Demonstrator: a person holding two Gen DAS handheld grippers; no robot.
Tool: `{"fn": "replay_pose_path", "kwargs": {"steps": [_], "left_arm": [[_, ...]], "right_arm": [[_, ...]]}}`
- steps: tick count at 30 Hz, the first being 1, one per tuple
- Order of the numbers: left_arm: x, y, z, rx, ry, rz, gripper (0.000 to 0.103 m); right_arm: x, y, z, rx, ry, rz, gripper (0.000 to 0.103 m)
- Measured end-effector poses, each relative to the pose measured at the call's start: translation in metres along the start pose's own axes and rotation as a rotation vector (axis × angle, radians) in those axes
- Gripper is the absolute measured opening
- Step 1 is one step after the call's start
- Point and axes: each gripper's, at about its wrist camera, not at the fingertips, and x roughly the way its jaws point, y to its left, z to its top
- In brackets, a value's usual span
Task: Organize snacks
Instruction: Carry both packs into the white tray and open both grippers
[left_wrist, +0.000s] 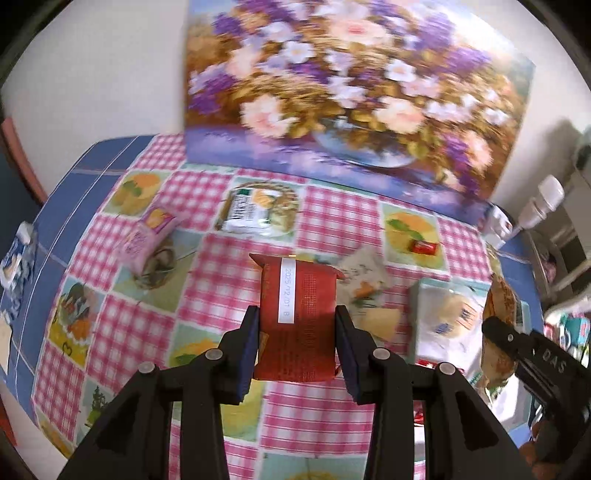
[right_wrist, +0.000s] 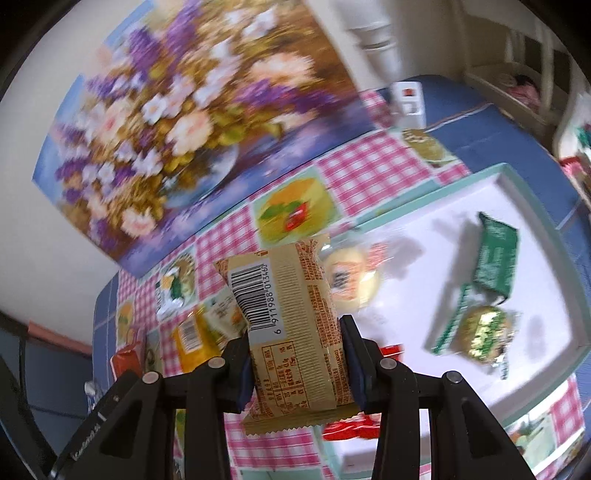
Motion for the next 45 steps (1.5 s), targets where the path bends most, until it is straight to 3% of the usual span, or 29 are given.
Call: {"fn": "replay_pose_path", "kwargs": {"steps": [9,16,21,32,38,45], "left_arm": [[-0.002,-0.078,-0.015,0.169,-0.005,-0.085,0.041],[0.029,-0.125,-0.024,0.251,0.048,-0.133,0.041],[0.055,-0.136,-0.023,0.276,0.073,-0.112,0.041],[0.088,-0.147,-0.006,0.291,0.038,-0.093,0.041],[0.094,-0.161,-0.01,0.327,0.03,-0.084,0.041],[0.097,-0.172,-0.017,0.342,0.046,-0.124,0.041]], "right_arm": [[-0.02,-0.061,0.021,0.129,-0.048,-0.057,0.043],[-0.007,-0.087,0.028,0.167,-0.023,-0.062,0.043],[0.019,-0.088,0.026,0.149,0.031,-0.092,0.043],[0.047,-0.08,0.024,0.113,0.071,-0.104,0.043],[0.047,-0.086,0.026,0.127,0.064,-0.108,0.043],[0.043,-0.097,0.028,0.163,0.055,-0.134,0.043]]}}
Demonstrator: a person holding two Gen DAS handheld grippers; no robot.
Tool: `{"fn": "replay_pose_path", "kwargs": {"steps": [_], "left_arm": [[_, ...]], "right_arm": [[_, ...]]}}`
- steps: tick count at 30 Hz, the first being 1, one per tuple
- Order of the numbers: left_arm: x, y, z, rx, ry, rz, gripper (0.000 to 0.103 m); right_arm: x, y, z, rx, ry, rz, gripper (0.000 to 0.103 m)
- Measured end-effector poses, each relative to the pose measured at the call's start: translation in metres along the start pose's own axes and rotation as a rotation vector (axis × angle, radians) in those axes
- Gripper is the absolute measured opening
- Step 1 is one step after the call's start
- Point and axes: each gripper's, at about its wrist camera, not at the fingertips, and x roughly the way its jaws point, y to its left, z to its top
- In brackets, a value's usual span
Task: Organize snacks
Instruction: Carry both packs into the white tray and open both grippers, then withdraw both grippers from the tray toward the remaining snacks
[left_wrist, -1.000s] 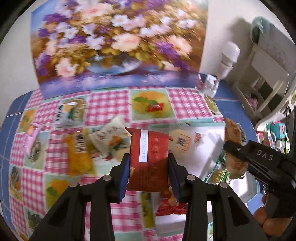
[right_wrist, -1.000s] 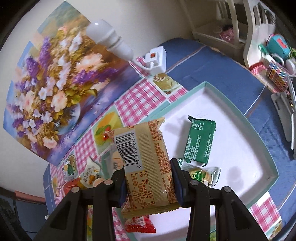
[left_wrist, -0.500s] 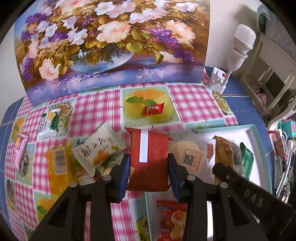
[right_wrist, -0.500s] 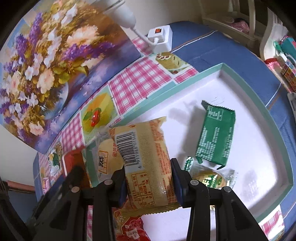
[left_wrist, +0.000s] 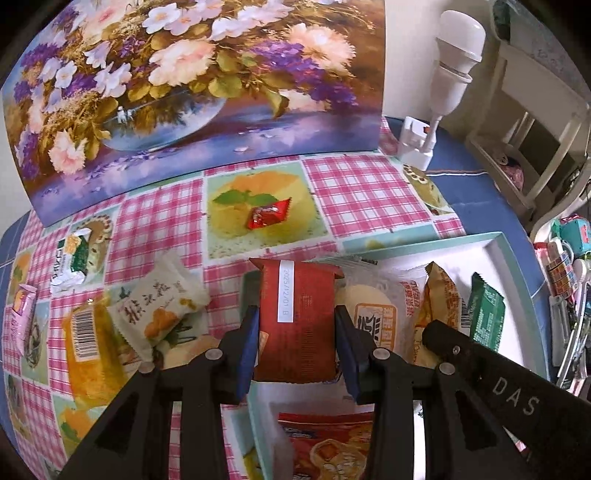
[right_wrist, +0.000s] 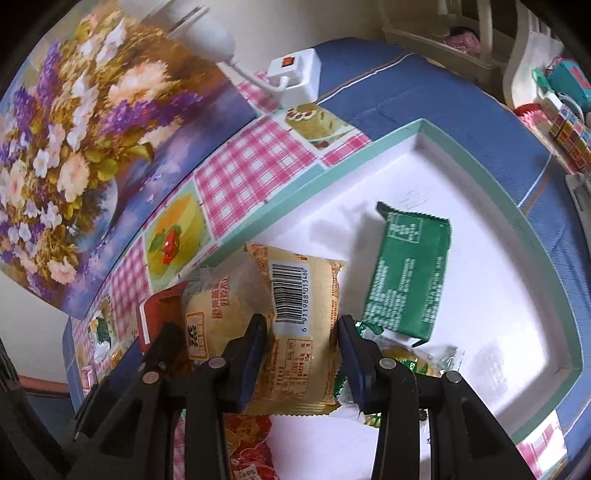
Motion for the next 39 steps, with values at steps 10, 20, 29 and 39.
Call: {"fn": "replay_pose_path", "kwargs": {"steps": [10,20,29,39], "left_arm": [[0.005,-0.013,-0.003,0.011,0.03,-0.061,0.041],[-0.004,-0.008,0.001,-0.007,0.036,-0.044,0.056],[-0.033,0.0,0.013,-0.018,-0.003,-0.007,0.057],[-0.041,0.047,0.014,-0.169,0.018,0.113,0.092]], "right_arm": [[-0.008,-0.017,0.005,0.05,-0.025,-0.048,0.044],[-0.014,-0.014,0.008,0.034,-0.039,-0.054,0.044],[-0.042,-0.007,0.014,0.004,-0.102,-0.043,0.044],[-0.042,0.001,0.014,-0.047,-0.106,-0.085,0.078]]}}
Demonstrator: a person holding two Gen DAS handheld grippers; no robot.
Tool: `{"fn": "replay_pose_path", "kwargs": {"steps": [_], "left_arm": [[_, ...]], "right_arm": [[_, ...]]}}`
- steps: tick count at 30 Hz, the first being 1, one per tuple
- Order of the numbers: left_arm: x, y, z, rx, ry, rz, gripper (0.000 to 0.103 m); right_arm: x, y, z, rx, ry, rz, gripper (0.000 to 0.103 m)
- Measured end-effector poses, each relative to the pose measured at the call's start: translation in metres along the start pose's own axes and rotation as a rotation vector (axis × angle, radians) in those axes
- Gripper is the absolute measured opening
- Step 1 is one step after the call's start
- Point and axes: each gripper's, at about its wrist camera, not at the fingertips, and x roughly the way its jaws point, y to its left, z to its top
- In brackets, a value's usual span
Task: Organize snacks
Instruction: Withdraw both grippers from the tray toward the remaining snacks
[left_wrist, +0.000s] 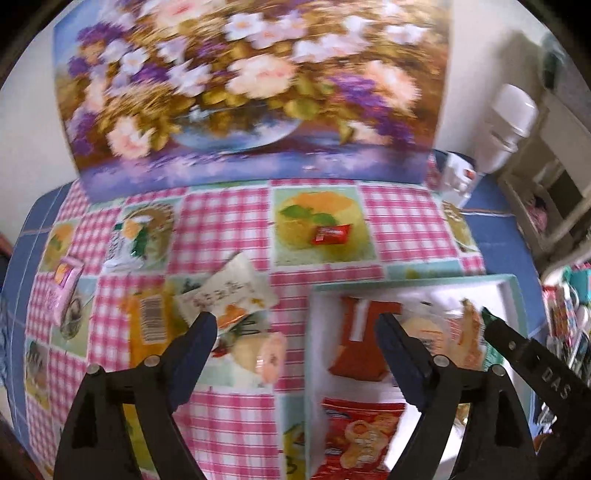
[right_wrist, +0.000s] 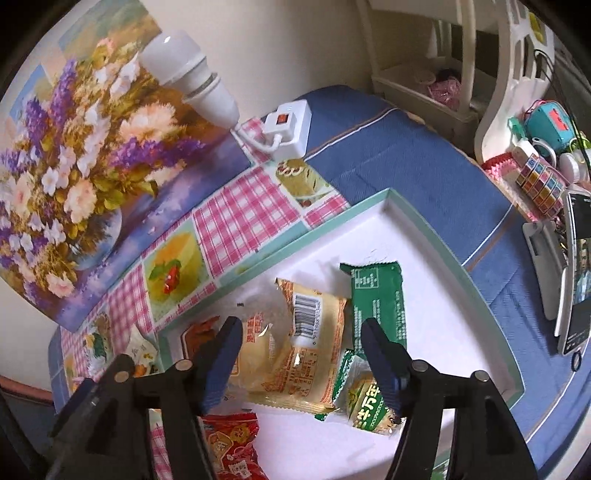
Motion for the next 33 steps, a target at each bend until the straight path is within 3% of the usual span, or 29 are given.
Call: {"fn": "replay_pose_path", "kwargs": {"steps": [5,6,20,33], "left_arm": [[0.005,0.018,0.0,-0.065,0.002,0.06,0.094],[0.005,0.021,0.0,-0.07,-0.003,0.075,0.094],[0.001,0.043,0.005,-0.114,-0.014,0.083,0.094],[-0.015,0.107,0.005,-0.233,-0.052,0.111,0.094]], "right_arm": [[0.006,0.008,-0.004,-0.05,0.009,-0.019,0.094],[0.006,0.01,-0.004,-0.061,0.006,-0.023,0.103],[-0.001,0.024,-0.006,-0.115,-0.037,-0.033,0.103],[0.003,0.069,-0.027,-0.21,-0.015,0.047,0.103]]}}
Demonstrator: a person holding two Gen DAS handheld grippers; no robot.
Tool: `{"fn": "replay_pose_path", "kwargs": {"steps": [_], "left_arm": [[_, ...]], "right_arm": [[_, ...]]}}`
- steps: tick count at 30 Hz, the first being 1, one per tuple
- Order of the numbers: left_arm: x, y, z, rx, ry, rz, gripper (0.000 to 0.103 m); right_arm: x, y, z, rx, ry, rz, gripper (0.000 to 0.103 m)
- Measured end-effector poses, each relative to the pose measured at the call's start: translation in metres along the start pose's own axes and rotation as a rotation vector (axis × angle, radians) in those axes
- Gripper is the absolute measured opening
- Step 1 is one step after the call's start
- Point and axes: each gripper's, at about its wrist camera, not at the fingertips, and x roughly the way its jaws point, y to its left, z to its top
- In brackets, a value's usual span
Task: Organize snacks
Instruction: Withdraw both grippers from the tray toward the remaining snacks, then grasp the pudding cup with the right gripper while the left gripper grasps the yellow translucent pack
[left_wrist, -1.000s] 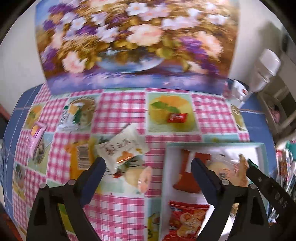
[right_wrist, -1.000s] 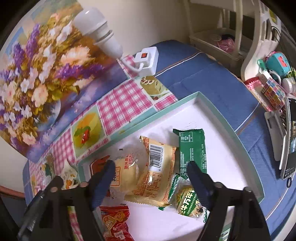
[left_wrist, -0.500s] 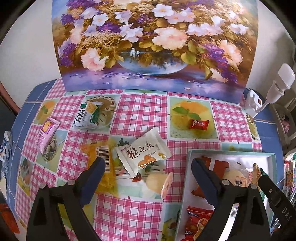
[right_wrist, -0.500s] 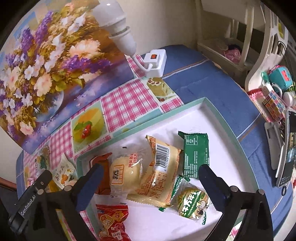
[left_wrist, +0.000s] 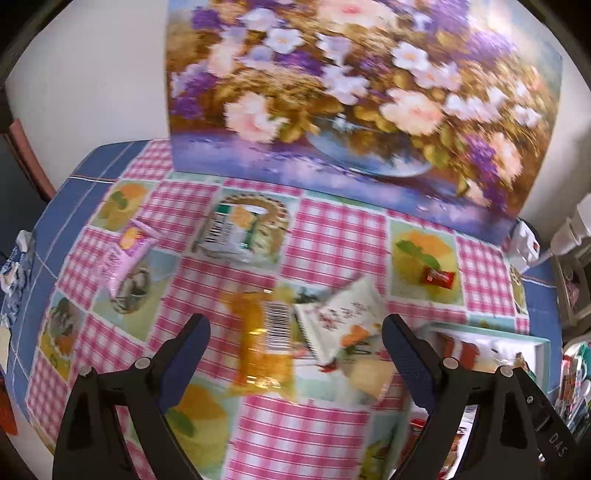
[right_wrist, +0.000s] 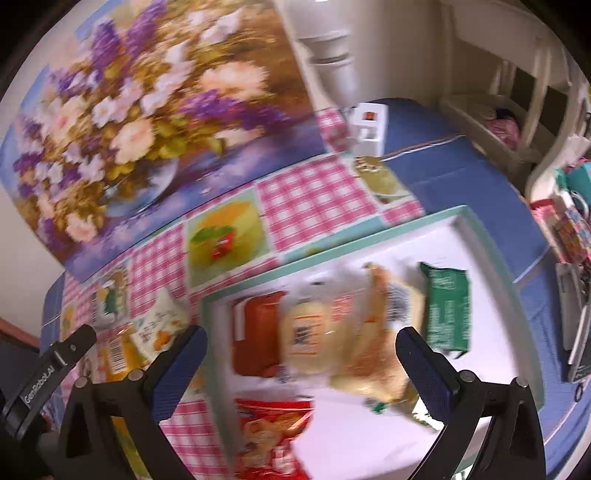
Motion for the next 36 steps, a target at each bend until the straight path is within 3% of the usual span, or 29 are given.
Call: {"fn": "replay_pose_path", "kwargs": {"steps": [7,21,30,36], "left_arm": [[-0.007,0.051,0.003,-0.079,-0.025,0.035,0.094],[0.0,0.13,-0.004,-0.261,-0.021,0.0,0.094],[0.021,0.128,-0.007,-0.281,0.035,-0.053,0.094],[0.038,0.11,-0.008,-0.25,0.086,-0.098,0.094]], "right_arm": [[0.004,0.047,-0.015,-0.105,0.038,0.067,0.103],[0.013,0.117,-0.039,-0.237,0.059,0.173,0.103],[0.035,0.128,-0.05,-0.291,0.087,0.153,0.103],[0.049,0.126,-0.053,-0.296,0.108,0.128,0.089]]}}
